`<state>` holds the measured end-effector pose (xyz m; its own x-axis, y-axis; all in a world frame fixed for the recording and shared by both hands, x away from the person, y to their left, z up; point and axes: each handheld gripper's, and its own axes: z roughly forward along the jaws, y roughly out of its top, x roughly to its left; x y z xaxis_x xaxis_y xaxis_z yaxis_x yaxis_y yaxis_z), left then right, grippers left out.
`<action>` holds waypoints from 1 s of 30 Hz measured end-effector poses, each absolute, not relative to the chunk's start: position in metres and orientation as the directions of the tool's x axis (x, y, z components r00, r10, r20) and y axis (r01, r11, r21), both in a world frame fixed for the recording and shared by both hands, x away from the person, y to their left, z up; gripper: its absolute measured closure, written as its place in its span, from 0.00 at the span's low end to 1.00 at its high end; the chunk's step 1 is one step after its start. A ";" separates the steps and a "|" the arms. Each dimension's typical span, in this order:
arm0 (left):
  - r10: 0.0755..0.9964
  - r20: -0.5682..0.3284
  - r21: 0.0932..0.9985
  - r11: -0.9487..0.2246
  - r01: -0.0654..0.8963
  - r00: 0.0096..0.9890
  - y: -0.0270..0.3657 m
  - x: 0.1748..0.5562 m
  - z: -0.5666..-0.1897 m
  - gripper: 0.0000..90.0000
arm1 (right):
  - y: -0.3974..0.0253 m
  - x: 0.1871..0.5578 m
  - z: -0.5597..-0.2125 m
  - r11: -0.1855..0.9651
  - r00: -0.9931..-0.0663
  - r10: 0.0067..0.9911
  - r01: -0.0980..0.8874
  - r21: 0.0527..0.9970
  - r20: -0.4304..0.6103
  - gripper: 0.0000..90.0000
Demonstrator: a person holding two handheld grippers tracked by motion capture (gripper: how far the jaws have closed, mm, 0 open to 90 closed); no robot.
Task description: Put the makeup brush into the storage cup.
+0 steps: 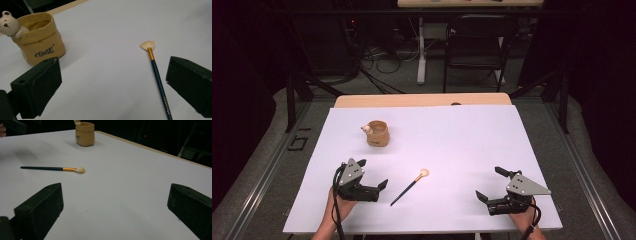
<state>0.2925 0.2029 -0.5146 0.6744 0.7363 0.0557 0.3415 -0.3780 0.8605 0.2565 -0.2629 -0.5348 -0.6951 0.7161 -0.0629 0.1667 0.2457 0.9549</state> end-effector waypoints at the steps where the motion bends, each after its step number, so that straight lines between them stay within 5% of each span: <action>1: 0.737 0.066 0.849 -0.395 0.350 0.672 0.199 0.295 -0.512 0.00 | -0.263 0.256 -0.535 0.248 -0.692 0.719 0.175 0.953 -0.060 0.00; 30: 0.678 0.028 0.652 -0.570 0.501 0.735 0.141 0.324 -0.494 0.00 | -0.261 0.258 -0.536 0.241 -0.699 0.713 0.177 0.954 -0.050 0.00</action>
<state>0.3242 0.1407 -0.4938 0.7350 0.6775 0.0276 0.5007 -0.5697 0.6517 0.2577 -0.2607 -0.5357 -0.6992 0.7132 -0.0503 0.1769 0.2407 0.9543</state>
